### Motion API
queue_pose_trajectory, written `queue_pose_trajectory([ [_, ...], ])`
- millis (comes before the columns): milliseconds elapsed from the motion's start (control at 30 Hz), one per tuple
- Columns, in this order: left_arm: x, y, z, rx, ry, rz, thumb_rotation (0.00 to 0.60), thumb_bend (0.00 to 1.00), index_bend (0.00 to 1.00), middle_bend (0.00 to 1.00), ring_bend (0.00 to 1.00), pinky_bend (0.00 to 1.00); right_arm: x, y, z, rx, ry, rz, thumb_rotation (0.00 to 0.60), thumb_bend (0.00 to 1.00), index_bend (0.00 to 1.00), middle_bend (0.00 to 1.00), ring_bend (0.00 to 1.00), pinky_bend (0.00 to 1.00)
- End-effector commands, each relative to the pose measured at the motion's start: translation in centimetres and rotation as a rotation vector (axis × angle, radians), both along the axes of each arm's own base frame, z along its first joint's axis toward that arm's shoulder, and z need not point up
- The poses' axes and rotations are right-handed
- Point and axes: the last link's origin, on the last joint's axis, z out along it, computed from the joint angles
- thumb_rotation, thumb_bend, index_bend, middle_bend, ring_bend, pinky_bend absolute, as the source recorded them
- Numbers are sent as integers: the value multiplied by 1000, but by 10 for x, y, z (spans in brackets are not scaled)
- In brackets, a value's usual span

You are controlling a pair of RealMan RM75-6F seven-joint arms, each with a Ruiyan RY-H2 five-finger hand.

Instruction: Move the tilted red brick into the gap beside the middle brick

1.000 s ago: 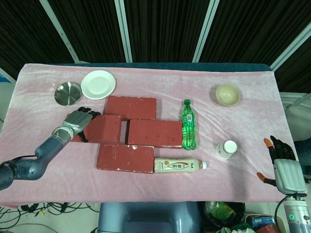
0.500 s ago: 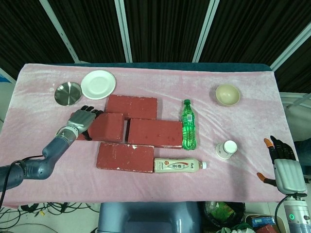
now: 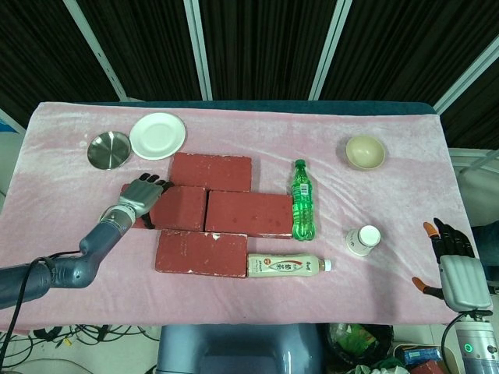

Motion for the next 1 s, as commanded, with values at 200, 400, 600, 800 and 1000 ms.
queue_pose_trajectory([
  [200, 5, 1, -6, 14, 19, 1, 600, 270, 240, 258, 0, 0, 0, 0, 0, 2, 1, 0, 600, 42, 0, 0, 0, 78],
  [400, 9, 1, -11, 17, 22, 4, 600, 269, 238, 255, 0, 0, 0, 0, -1, 4, 0, -2, 600, 42, 0, 0, 0, 78],
  [600, 14, 0, -15, 13, 26, -6, 600, 209, 193, 230, 0, 0, 0, 0, 0, 2, -1, -3, 600, 42, 0, 0, 0, 78],
  [800, 12, -2, -18, 5, 47, -10, 600, 57, 13, 60, 0, 0, 0, 0, 0, 3, -2, -5, 600, 42, 0, 0, 0, 78],
  [1000, 13, -3, -15, 29, 50, -14, 600, 20, 0, 0, 0, 0, -1, 0, 0, 4, -1, -8, 600, 42, 0, 0, 0, 78],
])
